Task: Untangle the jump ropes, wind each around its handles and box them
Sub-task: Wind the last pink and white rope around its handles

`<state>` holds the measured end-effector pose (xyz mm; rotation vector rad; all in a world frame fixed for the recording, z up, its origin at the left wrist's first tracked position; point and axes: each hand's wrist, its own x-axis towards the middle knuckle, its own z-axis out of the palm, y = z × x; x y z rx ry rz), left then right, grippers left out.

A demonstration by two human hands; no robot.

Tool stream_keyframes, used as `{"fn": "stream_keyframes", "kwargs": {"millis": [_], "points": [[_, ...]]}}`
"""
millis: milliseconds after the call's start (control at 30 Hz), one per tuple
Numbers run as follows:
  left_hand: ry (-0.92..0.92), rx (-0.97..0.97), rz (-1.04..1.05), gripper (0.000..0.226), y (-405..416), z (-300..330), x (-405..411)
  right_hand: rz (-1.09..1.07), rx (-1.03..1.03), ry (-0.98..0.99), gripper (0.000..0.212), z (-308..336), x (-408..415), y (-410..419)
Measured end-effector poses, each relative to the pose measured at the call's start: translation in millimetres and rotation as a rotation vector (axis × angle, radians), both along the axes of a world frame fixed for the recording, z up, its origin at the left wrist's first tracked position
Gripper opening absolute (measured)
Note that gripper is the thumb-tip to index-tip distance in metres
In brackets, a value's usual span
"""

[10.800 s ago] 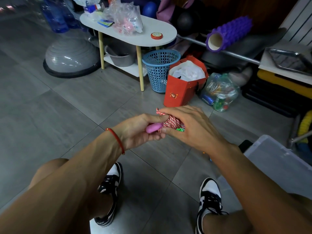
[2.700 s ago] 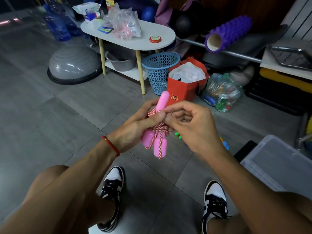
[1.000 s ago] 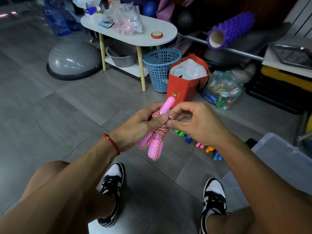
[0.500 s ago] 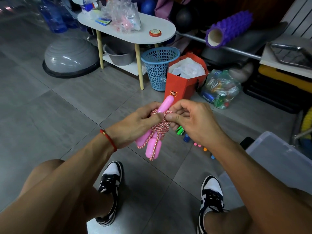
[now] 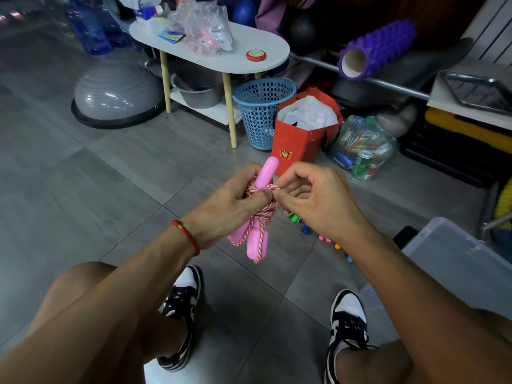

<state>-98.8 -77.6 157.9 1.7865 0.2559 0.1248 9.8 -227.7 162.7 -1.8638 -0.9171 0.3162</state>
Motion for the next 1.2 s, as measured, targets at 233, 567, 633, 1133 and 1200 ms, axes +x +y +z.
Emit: {"fn": "stream_keyframes", "kwargs": {"millis": [233, 567, 633, 1133, 1200], "points": [[-0.104, 0.255, 0.004, 0.009, 1.0, -9.8, 5.7, -0.096, 0.024, 0.423, 0.011, 4.3, -5.2, 3.4], [-0.108, 0.246, -0.168, 0.018, 7.0, -2.2, 4.6, 0.063, -0.075, 0.778, 0.018, 9.5, 10.1, -8.3], [-0.074, 0.195, -0.166, 0.020, 5.9, -1.7, 4.4, 0.106, -0.129, 0.721, 0.011, 9.1, 7.5, -7.9], [0.025, 0.335, 0.007, 0.032, 11.8, -13.8, 11.7, -0.058, -0.248, 0.274, 0.014, 9.5, -5.4, -7.6], [0.014, 0.401, 0.057, 0.034, 12.2, -16.3, 14.9, -0.037, -0.233, 0.260, 0.014, 8.5, -5.6, -8.1]]}}
